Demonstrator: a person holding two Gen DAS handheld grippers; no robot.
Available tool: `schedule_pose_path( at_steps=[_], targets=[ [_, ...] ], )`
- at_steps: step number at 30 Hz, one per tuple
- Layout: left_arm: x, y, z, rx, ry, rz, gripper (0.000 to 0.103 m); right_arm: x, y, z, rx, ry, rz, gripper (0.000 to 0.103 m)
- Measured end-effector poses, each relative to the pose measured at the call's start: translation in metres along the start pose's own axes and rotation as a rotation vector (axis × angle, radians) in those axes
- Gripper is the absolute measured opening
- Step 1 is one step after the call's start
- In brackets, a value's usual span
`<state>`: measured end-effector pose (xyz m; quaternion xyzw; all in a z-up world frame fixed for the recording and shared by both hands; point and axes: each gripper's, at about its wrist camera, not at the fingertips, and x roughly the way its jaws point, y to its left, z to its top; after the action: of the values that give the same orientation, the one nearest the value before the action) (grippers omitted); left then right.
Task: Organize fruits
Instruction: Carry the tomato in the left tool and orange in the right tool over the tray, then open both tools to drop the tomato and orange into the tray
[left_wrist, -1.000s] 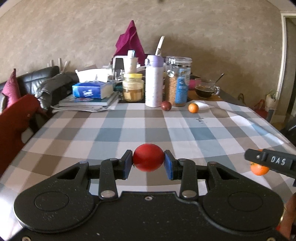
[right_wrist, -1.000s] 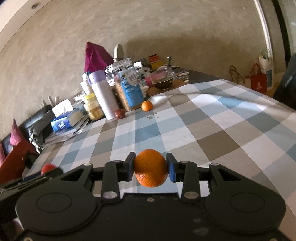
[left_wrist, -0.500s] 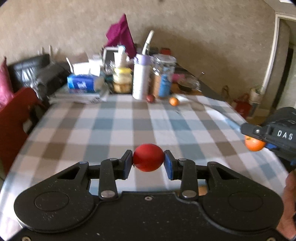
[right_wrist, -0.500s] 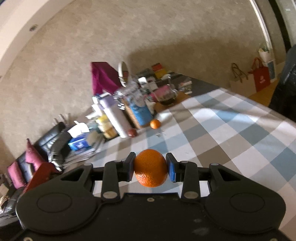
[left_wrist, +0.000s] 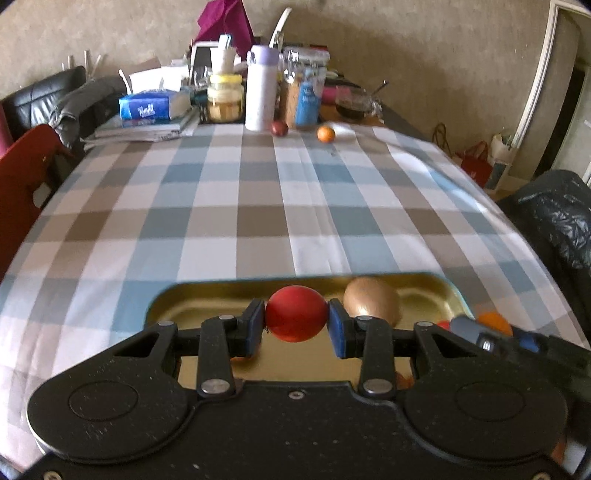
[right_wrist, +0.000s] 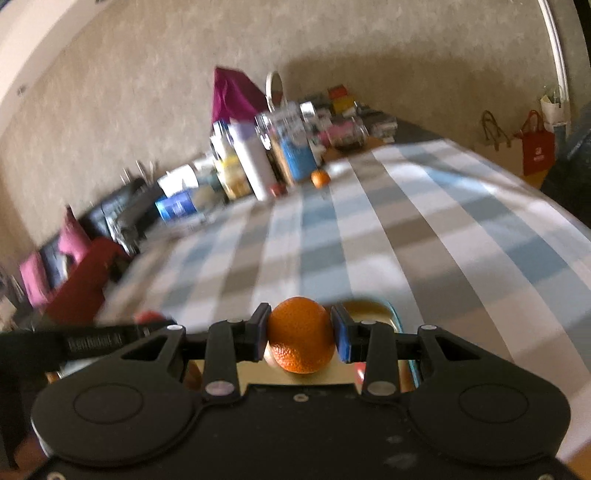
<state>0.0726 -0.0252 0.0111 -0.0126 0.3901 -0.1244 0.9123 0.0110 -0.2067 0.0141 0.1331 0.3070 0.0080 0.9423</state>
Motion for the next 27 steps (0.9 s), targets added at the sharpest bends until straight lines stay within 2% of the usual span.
schedule_pose_path(
  at_steps=[5, 8, 14, 27],
  targets=[
    [0.012, -0.007, -0.006, 0.030, 0.017, 0.045, 0.045, -0.007, 0.007, -0.020, -0.090, 0.029, -0.026, 0.038],
    [0.019, -0.010, -0.004, 0.042, 0.017, 0.067, 0.045, -0.006, 0.014, -0.026, -0.137, 0.044, 0.000, 0.038],
    [0.028, -0.008, 0.001, 0.018, 0.049, 0.078, 0.045, 0.000, 0.025, -0.029, -0.155, 0.069, 0.038, 0.038],
    [0.024, 0.003, -0.004, -0.044, 0.109, 0.118, 0.045, -0.003, 0.026, -0.033, -0.197, 0.094, 0.006, 0.038]
  ],
)
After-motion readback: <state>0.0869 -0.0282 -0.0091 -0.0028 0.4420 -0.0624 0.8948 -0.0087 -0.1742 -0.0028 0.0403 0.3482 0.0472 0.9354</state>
